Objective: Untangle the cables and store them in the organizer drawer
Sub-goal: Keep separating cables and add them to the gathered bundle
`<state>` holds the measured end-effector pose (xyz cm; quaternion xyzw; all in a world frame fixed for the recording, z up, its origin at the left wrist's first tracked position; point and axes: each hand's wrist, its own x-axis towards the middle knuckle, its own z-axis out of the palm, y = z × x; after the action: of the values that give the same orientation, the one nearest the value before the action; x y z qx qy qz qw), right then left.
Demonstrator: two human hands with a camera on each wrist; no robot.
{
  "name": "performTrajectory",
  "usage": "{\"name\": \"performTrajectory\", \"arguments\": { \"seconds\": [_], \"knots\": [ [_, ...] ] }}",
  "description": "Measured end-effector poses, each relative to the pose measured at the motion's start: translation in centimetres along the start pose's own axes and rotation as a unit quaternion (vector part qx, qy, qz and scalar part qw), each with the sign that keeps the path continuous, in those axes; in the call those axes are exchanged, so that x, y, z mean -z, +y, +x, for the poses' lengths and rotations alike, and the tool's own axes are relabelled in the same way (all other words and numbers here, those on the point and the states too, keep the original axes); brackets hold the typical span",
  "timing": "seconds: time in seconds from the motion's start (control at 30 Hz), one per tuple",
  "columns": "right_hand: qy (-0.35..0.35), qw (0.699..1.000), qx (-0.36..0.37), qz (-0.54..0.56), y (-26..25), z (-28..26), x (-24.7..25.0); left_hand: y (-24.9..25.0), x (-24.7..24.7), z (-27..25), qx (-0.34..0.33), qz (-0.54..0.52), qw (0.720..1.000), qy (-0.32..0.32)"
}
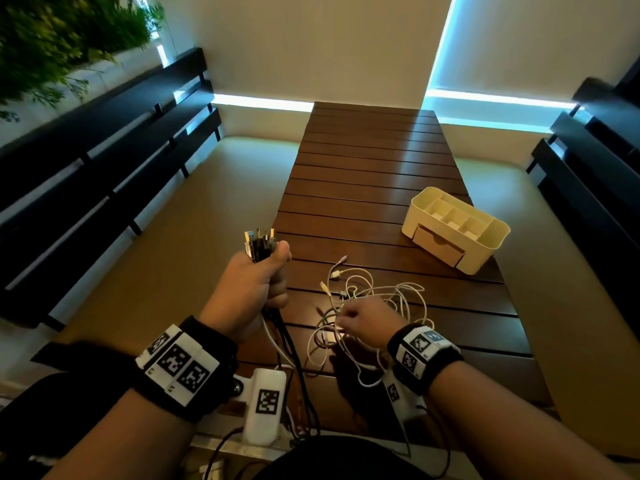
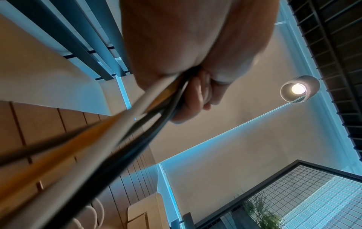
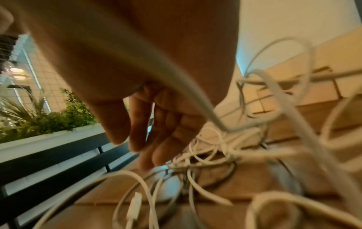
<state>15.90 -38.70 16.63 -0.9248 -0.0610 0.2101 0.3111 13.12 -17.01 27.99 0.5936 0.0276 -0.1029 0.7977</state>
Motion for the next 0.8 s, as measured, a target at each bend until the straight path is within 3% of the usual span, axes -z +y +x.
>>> {"name": "performTrajectory", "arguments": {
  "seconds": [0.1, 0.2, 0.27, 0.47, 0.67, 0.8],
  "knots": [
    [0.148, 0.986, 0.063, 0.039, -1.2, 2.1, 1.7, -0.1, 0.0, 0.8, 0.007, 0.005, 1.0, 0.0],
    [0.221, 0.97, 0.066, 0.074, -0.8, 5.1, 2.7, -0.2, 0.2, 1.5, 0.014, 0.001, 1.0, 0.002],
    [0.226, 0.972, 0.032, 0.054, 0.1, 7.2, 2.8, -0.3, 0.6, 1.8, 0.015, -0.002, 1.0, 0.005],
    [0.134, 0.984, -0.101, -0.061, 2.8, 10.7, 2.5, -0.3, 2.0, 2.2, 0.014, -0.008, 0.999, 0.028],
    [0.161, 0.981, -0.113, 0.003, 2.9, 10.5, 3.0, -0.4, 1.8, 2.9, 0.025, -0.009, 0.999, 0.031],
    [0.189, 0.976, -0.079, 0.068, 1.9, 9.0, 3.7, -0.5, 0.5, 3.7, 0.032, -0.001, 0.999, 0.024]
  ]
}}
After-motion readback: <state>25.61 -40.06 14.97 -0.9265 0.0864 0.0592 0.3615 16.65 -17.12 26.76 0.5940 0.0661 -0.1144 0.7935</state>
